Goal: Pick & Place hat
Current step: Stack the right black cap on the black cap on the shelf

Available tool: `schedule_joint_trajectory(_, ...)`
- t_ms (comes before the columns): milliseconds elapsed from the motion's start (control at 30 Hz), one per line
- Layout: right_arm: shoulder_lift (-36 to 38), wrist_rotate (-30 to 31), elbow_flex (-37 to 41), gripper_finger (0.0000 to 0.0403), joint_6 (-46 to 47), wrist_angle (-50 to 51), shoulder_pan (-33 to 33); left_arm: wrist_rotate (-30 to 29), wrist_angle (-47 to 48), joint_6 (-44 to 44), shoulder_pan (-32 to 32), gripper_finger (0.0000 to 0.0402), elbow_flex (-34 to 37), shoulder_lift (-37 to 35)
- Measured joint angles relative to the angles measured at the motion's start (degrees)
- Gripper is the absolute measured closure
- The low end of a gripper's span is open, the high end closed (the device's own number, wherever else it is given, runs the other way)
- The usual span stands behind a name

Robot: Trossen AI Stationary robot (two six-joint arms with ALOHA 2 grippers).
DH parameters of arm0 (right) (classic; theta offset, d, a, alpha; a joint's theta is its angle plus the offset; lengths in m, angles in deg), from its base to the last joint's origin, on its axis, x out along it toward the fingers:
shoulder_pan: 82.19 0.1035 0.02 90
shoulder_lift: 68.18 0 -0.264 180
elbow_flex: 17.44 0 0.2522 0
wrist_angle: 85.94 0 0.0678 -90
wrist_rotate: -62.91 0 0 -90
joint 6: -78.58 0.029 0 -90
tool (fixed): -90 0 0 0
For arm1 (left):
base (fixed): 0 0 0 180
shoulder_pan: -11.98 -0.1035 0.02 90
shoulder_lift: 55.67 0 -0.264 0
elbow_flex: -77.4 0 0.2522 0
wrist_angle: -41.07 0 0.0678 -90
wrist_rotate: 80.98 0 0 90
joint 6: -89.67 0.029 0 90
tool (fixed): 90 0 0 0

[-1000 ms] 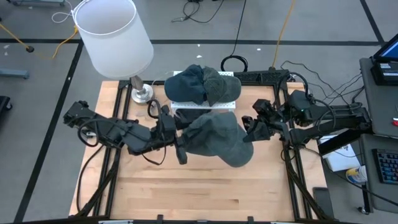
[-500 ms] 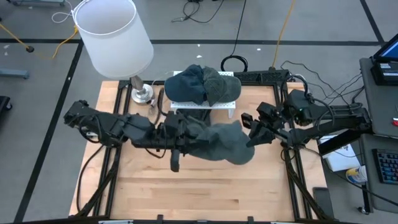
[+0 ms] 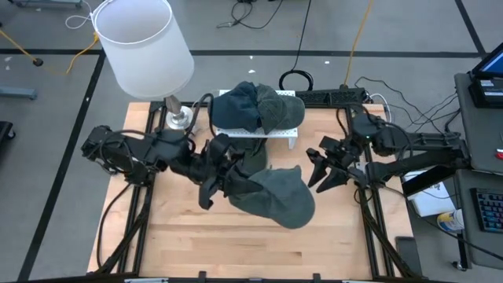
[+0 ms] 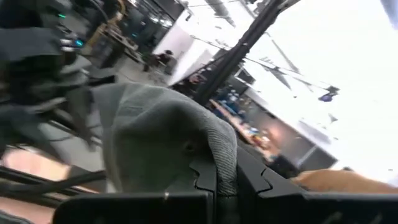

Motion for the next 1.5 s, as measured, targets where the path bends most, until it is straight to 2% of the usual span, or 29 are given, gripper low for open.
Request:
schedule_joint_trajectory(133,0.19,1.34,0.00,0.0251,-0.05,5.45,-3.28,2.45,-0.35,-6.65,-1.32,0.0386,0.00,0.00)
schedule_joint_trajectory(300,1.12,1.45,0.00,0.0246,-2.74,11.25,-7.49,5.45,2.21,-21.05,-3.54,0.0386,0.00,0.00)
schedule_joint_trajectory(433,3.14,1.02,0.00,0.0246,-5.64,10.95,-9.90,8.22,2.25,-23.24,-4.97,0.0386,0.00,0.07)
schedule_joint_trajectory(633,7.05,0.46,0.00,0.0245,-8.82,10.74,-12.26,8.66,-4.16,-19.40,-9.16,0.0386,-0.04,-0.07)
schedule_joint_trajectory(900,9.47,10.41,0.00,0.0245,-8.87,10.56,-12.76,14.23,-4.73,-19.49,-17.88,0.0386,-0.04,-0.02)
schedule_joint_trajectory(1300,9.45,18.28,0.00,0.0245,-8.65,10.59,-12.72,15.97,-4.40,-8.50,-28.06,0.0386,-0.04,0.00)
schedule_joint_trajectory(1500,9.44,18.08,0.00,0.0246,-8.63,10.59,-12.72,13.29,-4.24,2.35,-30.67,0.0386,-0.04,0.00)
